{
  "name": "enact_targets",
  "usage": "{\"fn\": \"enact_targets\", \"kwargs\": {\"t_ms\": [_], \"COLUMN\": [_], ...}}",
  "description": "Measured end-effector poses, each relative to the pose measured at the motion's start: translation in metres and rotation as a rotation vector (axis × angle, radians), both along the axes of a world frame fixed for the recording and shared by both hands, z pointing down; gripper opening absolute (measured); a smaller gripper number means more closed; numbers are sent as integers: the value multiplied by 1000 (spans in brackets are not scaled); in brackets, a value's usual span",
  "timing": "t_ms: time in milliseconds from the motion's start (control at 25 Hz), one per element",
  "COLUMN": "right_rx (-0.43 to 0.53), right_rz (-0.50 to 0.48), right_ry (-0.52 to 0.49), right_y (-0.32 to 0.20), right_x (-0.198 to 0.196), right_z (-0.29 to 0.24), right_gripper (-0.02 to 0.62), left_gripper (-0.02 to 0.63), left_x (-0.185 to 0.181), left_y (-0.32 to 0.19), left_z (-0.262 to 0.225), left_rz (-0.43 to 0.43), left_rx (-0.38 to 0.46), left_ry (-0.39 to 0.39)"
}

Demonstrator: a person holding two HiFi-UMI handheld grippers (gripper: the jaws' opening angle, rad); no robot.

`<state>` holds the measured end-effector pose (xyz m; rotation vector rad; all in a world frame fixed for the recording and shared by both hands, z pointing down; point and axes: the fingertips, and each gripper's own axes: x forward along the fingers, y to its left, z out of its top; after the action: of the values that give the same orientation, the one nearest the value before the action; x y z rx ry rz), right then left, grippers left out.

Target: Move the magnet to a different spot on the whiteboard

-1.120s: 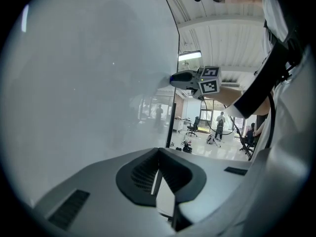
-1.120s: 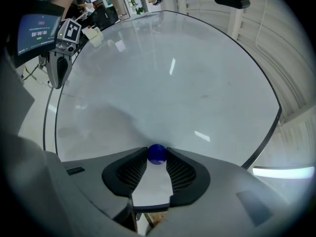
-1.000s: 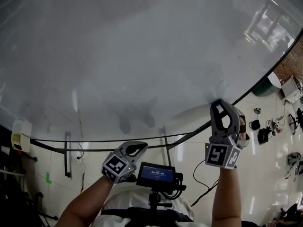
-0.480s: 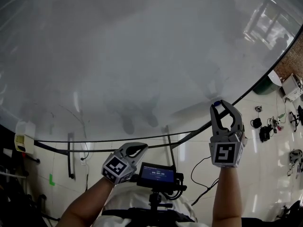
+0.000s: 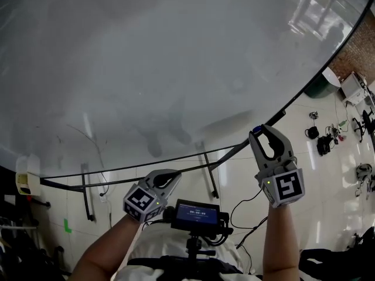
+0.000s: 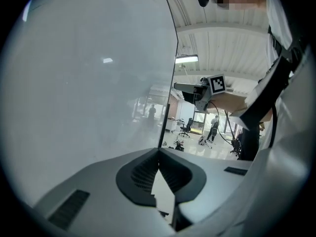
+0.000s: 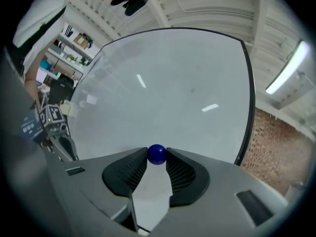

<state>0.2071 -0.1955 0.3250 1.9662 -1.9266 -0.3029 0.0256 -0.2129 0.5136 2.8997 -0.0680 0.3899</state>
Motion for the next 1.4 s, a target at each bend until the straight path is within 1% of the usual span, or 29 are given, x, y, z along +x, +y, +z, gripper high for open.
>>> {"fn": "enact_targets", "kwargs": {"t_ms": [80, 240, 280, 360, 520, 640, 720, 800, 880, 1000, 1200, 1400], "right_rx": [19, 76, 91, 107, 114, 119, 118, 117, 105, 84, 107, 122], "right_rz": [-22, -90, -106, -133, -195, -246, -274, -296, -309, -323, -350, -372], "right_ry": [-119, -395, -448, -518, -606, -650, -680, -727, -765, -808, -918, -965], "right_y": [9, 30, 36, 49, 77, 107, 128, 146, 162, 181, 209, 231], "right_x": [-4, -9, -8, -7, -6, 2, 4, 3, 1, -4, -10, -17], "right_z": [5, 12, 14, 19, 33, 40, 49, 64, 79, 99, 114, 121], "right_gripper": [145, 145, 146, 145, 146, 146, 146, 146, 146, 146, 146, 146], "left_gripper": [31, 31, 31, 31, 31, 31, 31, 31, 31, 31, 31, 31], "left_x": [3, 11, 12, 16, 22, 35, 39, 38, 38, 37, 27, 10], "left_y": [3, 17, 20, 26, 38, 56, 66, 75, 87, 104, 134, 167], "left_z": [-3, -10, -11, -18, -29, -41, -47, -50, -52, -51, -45, -37], "left_rz": [5, 9, 7, -5, -44, -80, -117, -151, -166, -189, -226, -247], "left_rx": [-11, -27, -27, -14, 13, -12, -27, -17, -2, -11, -30, -23], "left_ry": [7, 23, 27, 28, 36, 74, 82, 71, 62, 56, 41, 7]}}
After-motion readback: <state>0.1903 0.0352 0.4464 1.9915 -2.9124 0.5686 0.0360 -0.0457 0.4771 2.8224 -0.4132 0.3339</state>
